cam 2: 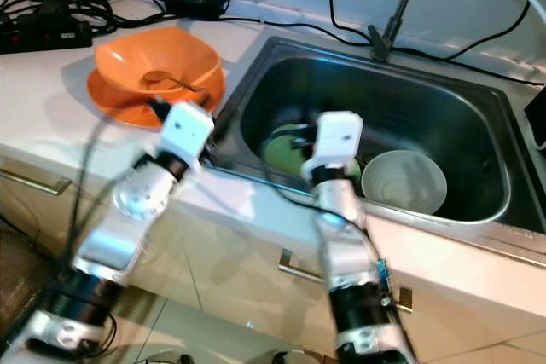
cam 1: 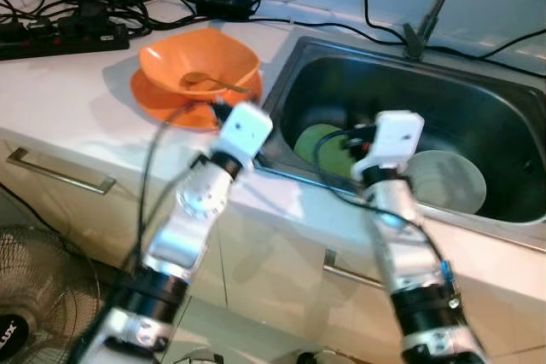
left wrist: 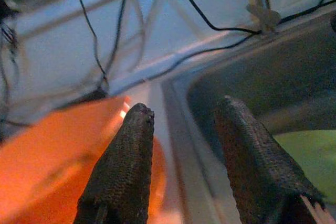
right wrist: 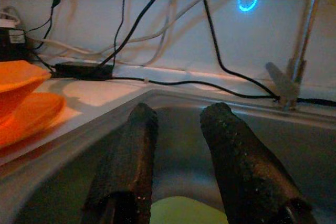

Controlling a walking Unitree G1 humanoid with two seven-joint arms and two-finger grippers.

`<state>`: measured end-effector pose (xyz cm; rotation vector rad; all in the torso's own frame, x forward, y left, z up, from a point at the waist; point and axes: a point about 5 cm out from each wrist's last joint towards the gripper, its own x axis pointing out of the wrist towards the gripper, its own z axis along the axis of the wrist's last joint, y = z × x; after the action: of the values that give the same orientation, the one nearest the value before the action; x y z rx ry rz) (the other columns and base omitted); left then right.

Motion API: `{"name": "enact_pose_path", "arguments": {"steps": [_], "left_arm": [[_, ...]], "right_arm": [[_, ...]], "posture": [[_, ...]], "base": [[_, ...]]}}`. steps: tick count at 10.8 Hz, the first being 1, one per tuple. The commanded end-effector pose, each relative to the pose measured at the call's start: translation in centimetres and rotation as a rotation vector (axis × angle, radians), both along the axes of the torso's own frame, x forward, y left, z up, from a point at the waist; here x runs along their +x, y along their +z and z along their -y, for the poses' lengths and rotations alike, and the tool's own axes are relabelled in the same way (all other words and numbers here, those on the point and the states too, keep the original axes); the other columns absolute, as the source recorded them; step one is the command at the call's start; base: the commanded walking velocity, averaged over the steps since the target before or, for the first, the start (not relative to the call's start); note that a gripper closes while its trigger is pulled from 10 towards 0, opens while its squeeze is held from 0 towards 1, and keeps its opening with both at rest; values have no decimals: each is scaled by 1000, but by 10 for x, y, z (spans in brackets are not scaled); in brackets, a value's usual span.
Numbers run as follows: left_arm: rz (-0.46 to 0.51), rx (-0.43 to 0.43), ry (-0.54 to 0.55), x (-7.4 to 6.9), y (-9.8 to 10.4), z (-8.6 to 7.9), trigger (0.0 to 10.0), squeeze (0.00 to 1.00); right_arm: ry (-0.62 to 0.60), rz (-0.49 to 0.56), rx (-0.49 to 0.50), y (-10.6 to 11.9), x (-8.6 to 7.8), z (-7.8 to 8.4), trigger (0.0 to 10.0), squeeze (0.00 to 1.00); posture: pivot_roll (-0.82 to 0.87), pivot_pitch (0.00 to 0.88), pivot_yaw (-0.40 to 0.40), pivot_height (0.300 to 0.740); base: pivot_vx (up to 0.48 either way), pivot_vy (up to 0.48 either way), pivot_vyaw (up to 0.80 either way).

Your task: Kitchen organization

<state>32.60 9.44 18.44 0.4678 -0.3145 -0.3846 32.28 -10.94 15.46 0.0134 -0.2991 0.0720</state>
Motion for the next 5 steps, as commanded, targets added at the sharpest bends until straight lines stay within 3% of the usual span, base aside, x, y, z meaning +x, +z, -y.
{"name": "enact_pose_path", "arguments": {"steps": [1,2,3,4,5], "left_arm": [[72,40,-22,-2,11,8,10000,0],[147,143,-26,-1,19,10,10000,710],[187,259,-63,0,22,16,10000,1000],[207,289,-42,2,22,17,10000,1000],[209,358,-11,9,20,18,10000,0]], "right_arm": [[-2,3,3,2,-2,0,10000,0],[10,-6,0,-1,-3,-3,10000,0],[8,-9,-4,0,-3,-3,10000,0],[5,-10,-4,1,-2,-2,10000,0],[-2,-12,-4,1,-1,-1,10000,0]], "posture": [[60,37,-60,740],[59,40,-60,740],[63,44,-63,740],[59,48,-62,740],[56,52,-61,740]], "base": [[0,0,0],[0,0,0],[0,0,0],[0,0,0],[0,0,0]]}}
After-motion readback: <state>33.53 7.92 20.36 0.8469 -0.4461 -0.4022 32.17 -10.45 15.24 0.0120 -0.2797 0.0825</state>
